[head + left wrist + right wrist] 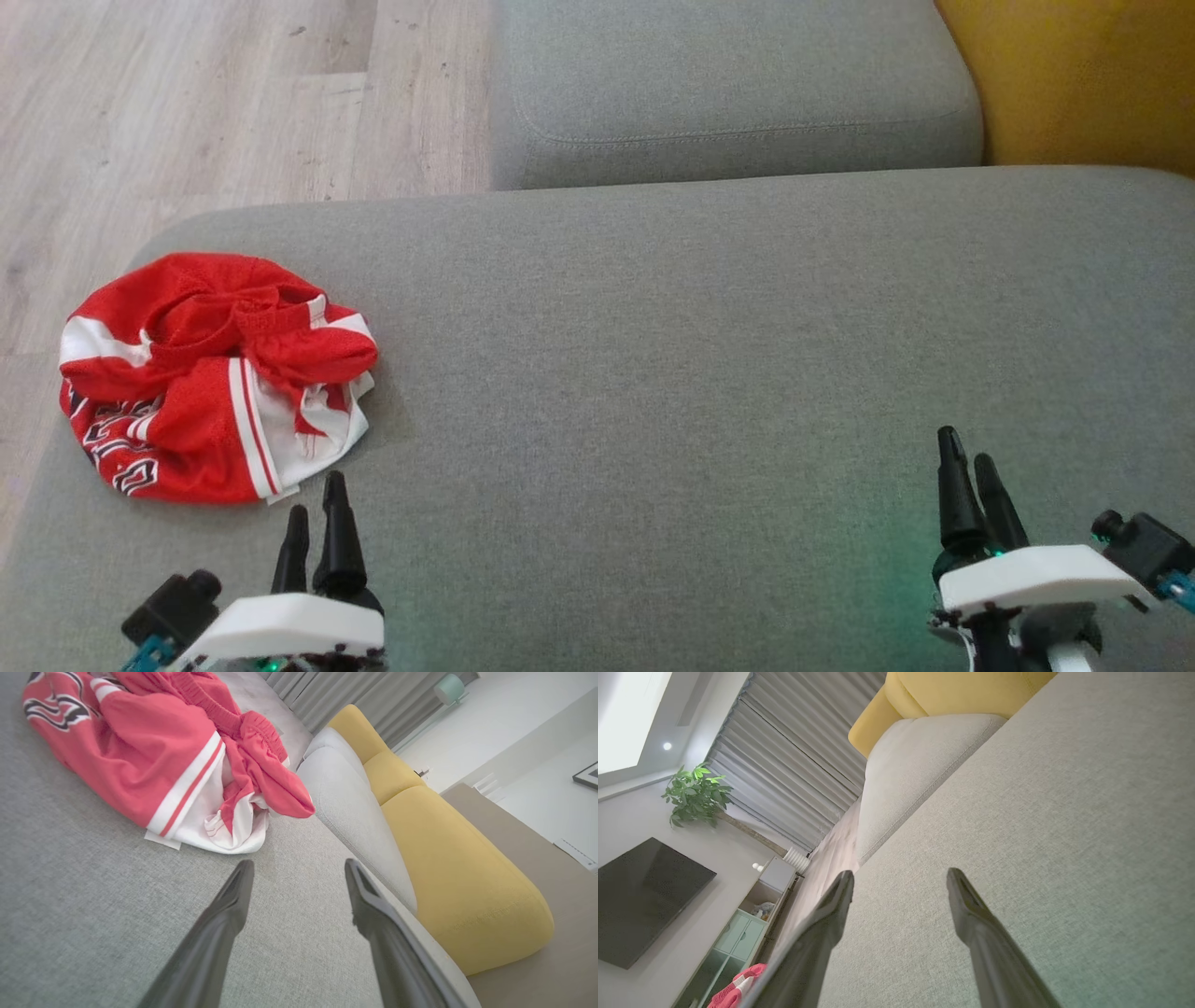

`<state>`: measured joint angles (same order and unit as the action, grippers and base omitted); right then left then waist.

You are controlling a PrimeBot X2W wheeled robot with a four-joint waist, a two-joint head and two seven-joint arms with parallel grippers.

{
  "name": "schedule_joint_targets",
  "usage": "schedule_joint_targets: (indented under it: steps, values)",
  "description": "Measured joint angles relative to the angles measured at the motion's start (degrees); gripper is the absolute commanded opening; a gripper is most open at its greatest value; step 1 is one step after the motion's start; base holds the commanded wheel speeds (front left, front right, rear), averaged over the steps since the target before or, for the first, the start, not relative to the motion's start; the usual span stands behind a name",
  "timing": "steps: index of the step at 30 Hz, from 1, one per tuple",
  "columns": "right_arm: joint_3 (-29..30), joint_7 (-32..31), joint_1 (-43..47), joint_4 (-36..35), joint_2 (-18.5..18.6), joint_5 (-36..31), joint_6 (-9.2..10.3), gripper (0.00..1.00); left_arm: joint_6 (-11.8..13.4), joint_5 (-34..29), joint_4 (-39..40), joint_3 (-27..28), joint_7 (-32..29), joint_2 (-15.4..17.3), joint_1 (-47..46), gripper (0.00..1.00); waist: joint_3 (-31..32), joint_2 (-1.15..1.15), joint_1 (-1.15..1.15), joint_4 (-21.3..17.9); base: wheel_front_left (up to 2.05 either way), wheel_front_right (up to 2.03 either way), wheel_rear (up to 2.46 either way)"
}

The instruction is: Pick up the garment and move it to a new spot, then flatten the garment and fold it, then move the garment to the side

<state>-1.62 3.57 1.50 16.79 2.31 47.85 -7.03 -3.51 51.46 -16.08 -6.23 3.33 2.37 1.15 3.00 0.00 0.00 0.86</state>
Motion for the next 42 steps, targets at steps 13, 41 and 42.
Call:
schedule_joint_targets:
  steps: [13, 41, 42]
  values:
    - [-1.7, 1.9, 0.0, -0.7, 0.0, -9.0, 0.0, 1.0, 0.6, -7.9, 0.3, -2.4, 2.1, 0.0, 0.0, 1.0, 0.8, 0.0, 0.0, 0.1, 0.0, 0.0, 0.0]
    - [-2.6, 6.5, 0.4, -1.7, 0.0, -29.1, -0.01, 1.0, 2.5, -26.0, -0.5, -7.0, 6.8, 0.1, -0.8, 1.0, 2.7, 0.0, 0.01, 0.2, 0.0, 0.0, 0.0]
    - [-2.7, 6.7, 0.4, -1.8, 0.0, -29.9, -0.01, 1.0, 2.5, -26.6, -0.5, -7.2, 6.9, 0.1, -0.8, 1.0, 2.8, 0.0, 0.01, 0.2, 0.0, 0.0, 0.0]
